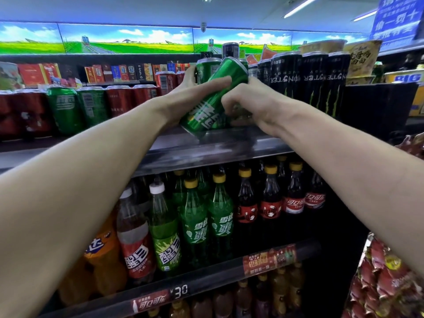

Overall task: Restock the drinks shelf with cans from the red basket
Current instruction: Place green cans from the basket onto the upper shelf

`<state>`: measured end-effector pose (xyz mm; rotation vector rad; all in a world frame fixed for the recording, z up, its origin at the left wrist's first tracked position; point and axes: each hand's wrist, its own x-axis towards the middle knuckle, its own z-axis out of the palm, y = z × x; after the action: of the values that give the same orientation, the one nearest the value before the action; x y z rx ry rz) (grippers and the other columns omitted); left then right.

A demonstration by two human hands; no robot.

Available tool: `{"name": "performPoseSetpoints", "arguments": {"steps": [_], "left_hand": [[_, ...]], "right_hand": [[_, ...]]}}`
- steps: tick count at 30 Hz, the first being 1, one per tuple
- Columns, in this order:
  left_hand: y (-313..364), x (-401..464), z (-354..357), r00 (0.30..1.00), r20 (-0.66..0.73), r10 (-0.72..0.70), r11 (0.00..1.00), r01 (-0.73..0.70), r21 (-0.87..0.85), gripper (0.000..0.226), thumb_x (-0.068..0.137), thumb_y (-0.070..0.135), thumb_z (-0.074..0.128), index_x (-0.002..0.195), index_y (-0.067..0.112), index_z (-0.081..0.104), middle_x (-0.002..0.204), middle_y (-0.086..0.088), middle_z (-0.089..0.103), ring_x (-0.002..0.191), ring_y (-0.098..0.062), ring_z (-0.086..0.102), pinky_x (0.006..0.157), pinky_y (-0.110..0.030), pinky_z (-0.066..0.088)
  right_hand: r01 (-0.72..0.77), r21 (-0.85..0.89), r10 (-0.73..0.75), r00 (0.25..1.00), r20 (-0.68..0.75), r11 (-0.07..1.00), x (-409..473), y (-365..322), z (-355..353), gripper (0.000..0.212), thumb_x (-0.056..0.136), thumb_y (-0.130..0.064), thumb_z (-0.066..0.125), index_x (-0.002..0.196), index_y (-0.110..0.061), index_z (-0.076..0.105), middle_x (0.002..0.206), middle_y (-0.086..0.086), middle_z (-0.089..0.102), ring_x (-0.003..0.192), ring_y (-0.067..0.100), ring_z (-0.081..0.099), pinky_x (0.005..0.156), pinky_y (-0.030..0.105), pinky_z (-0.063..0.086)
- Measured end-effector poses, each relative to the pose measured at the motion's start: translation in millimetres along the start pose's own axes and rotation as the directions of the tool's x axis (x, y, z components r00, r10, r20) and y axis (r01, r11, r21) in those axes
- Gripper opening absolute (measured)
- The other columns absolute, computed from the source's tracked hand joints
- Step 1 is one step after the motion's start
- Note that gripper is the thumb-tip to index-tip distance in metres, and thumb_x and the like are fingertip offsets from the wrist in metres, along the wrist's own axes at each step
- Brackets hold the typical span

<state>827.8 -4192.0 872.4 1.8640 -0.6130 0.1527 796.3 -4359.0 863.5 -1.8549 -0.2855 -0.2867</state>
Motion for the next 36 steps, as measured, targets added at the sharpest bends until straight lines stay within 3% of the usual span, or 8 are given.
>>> {"name": "performPoseSetpoints", "arguments": {"steps": [4, 7, 11, 15, 17, 20, 27, 36], "left_hand": [[1, -1, 1, 1.000, 0.007, 0.017, 0.998, -0.018, 0.067, 0.107, 0.082, 0.080, 0.059, 0.159, 0.019, 0.016, 0.116, -0.021, 0.068, 0.093, -0.035, 0.078, 0.075, -0.047, 0.063], [4, -9, 1, 0.998, 0.046, 0.035, 0.999, -0.037, 0.040, 0.089, 0.096, 0.079, 0.033, 0.154, 0.011, 0.037, 0.122, -0.026, 0.069, 0.094, -0.034, 0.078, 0.075, -0.044, 0.064], [3, -9, 2, 0.996, -0.084, -0.010, 1.000, 0.011, 0.017, 0.061, 0.106, 0.064, 0.005, 0.113, 0.032, 0.057, 0.076, 0.003, 0.078, 0.071, -0.011, 0.077, 0.068, -0.031, 0.064], [0, -3, 2, 0.987, -0.160, -0.024, 1.000, 0.024, -0.003, 0.062, 0.104, 0.068, 0.026, 0.134, 0.022, 0.054, 0.100, 0.002, 0.075, 0.093, -0.011, 0.074, 0.086, -0.036, 0.060], [-9, 4, -3, 0.973, -0.223, 0.053, 0.987, -0.018, 0.158, 0.054, 0.101, 0.055, 0.051, 0.135, 0.013, 0.048, 0.116, -0.004, 0.067, 0.112, -0.020, 0.067, 0.102, -0.045, 0.054], [-17, 8, -7, 0.965, -0.240, 0.106, 0.929, -0.010, 0.369, 0.057, 0.093, 0.031, 0.074, 0.135, 0.009, 0.042, 0.111, -0.007, 0.061, 0.109, -0.027, 0.063, 0.098, -0.042, 0.054], [-9, 0, -1, 0.990, -0.134, 0.049, 0.847, 0.030, 0.531, 0.072, 0.095, 0.037, 0.074, 0.144, 0.010, 0.029, 0.110, -0.014, 0.065, 0.085, -0.026, 0.065, 0.077, -0.041, 0.054], [-7, 6, 5, 0.990, -0.133, -0.054, 0.806, 0.122, 0.579, 0.092, 0.095, 0.033, 0.076, 0.154, 0.008, 0.010, 0.123, -0.023, 0.065, 0.095, -0.031, 0.066, 0.078, -0.037, 0.051]], "right_hand": [[0.026, 0.062, -0.026, 1.000, 0.006, 0.998, -1, -4, 1, 0.092, 0.050, -0.027, 0.074, 0.135, -0.007, 0.048, 0.114, 0.014, 0.071, 0.100, 0.028, 0.073, 0.081, 0.046, 0.063], [0.032, 0.040, -0.030, 0.998, -0.047, 0.999, -2, -6, 5, 0.090, 0.051, -0.046, 0.086, 0.130, -0.019, 0.055, 0.116, 0.005, 0.072, 0.102, 0.022, 0.073, 0.078, 0.041, 0.062], [0.089, 0.072, -0.082, 0.992, -0.101, 0.993, -4, -8, 9, 0.083, 0.053, -0.044, 0.091, 0.125, -0.017, 0.059, 0.121, 0.007, 0.069, 0.103, 0.021, 0.073, 0.079, 0.041, 0.063], [0.180, 0.001, -0.178, 0.971, -0.160, 0.984, -15, -19, 3, 0.066, 0.073, -0.021, 0.087, 0.126, -0.012, 0.049, 0.112, 0.005, 0.068, 0.099, 0.017, 0.071, 0.086, 0.039, 0.060], [0.219, -0.211, -0.261, 0.945, -0.199, 0.953, -21, -24, -4, 0.068, 0.078, -0.025, 0.085, 0.132, -0.014, 0.046, 0.107, -0.004, 0.062, 0.095, 0.008, 0.063, 0.077, 0.023, 0.053], [0.198, -0.422, -0.319, 0.918, -0.237, 0.884, -23, -21, -11, 0.069, 0.084, -0.028, 0.082, 0.137, -0.011, 0.041, 0.098, -0.010, 0.055, 0.085, 0.001, 0.054, 0.064, 0.014, 0.043], [0.053, -0.735, -0.321, 0.919, -0.229, 0.676, -17, -6, -5, 0.099, 0.091, -0.051, 0.070, 0.157, -0.003, 0.015, 0.135, 0.016, 0.056, 0.117, 0.035, 0.058, 0.085, 0.041, 0.048], [-0.044, -0.696, -0.219, 0.933, -0.284, 0.716, -12, -5, 4, 0.090, 0.089, -0.034, 0.079, 0.150, 0.000, 0.022, 0.139, 0.021, 0.053, 0.122, 0.040, 0.057, 0.083, 0.037, 0.043]]}}
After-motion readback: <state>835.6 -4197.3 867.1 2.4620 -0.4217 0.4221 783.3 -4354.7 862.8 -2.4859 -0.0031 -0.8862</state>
